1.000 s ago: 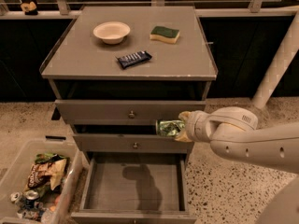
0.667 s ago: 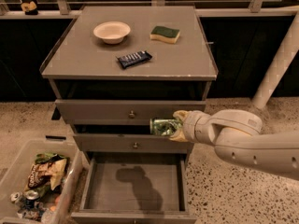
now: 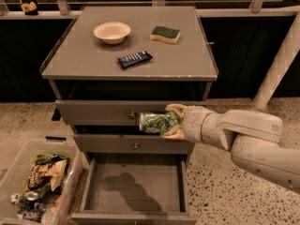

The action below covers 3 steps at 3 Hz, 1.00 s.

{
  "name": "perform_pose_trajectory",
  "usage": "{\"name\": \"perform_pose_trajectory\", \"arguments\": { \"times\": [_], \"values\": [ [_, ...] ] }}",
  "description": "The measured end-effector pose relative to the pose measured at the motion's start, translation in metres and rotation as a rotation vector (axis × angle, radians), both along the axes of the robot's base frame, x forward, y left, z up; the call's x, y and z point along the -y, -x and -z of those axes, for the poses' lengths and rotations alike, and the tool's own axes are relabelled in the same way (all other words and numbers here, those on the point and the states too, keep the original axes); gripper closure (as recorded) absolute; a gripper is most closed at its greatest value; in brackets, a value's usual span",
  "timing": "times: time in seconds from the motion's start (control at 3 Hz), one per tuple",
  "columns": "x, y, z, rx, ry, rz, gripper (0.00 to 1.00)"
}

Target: Pick green can from bottom drawer and place on counter

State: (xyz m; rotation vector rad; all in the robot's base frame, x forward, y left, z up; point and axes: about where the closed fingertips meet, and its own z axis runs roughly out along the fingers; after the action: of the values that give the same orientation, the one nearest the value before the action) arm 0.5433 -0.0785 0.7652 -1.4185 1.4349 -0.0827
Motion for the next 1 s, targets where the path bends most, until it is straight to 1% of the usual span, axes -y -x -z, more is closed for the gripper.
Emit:
{"name": "perform_pose_trajectory", "arguments": {
  "times": [0.33, 0.67, 1.0],
  "values": [
    [0.000, 0.000, 0.000, -0.001, 0.001, 0.001, 1.00],
    [-0.004, -0.016, -0.010, 0.022, -0.005, -0.015, 1.00],
    [-0.028, -0.050, -0.049, 0.077, -0.019, -0.072, 1.00]
  ]
}}
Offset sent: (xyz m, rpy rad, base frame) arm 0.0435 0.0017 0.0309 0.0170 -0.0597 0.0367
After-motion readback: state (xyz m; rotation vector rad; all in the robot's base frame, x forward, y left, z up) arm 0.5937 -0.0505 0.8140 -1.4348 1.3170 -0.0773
